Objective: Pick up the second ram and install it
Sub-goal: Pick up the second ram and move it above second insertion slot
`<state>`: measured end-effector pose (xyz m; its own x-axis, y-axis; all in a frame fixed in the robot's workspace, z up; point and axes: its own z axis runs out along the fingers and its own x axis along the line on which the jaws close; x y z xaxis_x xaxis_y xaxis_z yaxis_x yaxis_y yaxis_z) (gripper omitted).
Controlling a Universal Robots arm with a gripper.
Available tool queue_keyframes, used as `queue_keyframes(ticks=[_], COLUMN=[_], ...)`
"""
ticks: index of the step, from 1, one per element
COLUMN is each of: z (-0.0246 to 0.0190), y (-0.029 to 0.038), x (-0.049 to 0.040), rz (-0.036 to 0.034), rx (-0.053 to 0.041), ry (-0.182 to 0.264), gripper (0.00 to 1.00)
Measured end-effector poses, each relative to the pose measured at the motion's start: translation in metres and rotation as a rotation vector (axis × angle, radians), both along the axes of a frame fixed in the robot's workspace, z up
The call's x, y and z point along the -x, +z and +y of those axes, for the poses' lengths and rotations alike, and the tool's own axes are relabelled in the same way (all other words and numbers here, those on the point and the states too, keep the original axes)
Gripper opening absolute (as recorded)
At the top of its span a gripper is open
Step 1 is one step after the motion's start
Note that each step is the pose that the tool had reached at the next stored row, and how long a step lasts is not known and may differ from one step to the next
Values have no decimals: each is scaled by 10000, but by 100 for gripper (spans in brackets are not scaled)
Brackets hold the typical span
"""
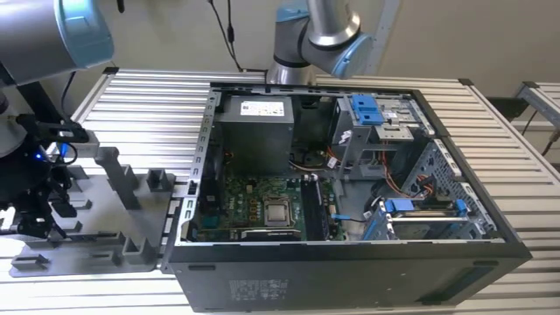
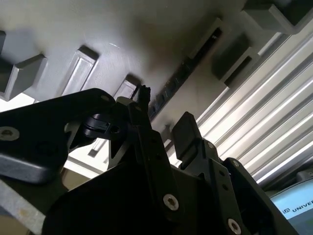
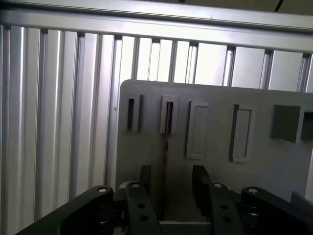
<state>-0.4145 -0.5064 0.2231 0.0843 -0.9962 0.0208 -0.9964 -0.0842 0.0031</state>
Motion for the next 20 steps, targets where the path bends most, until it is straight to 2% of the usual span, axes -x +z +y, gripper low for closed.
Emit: queue_keyframes(ticks=[15,20], z=[-16,-17], y=[-256,-269], x=[15,14], rz=[-18,-19], rx=[0,2], ry=[153,154], gripper=[48,48])
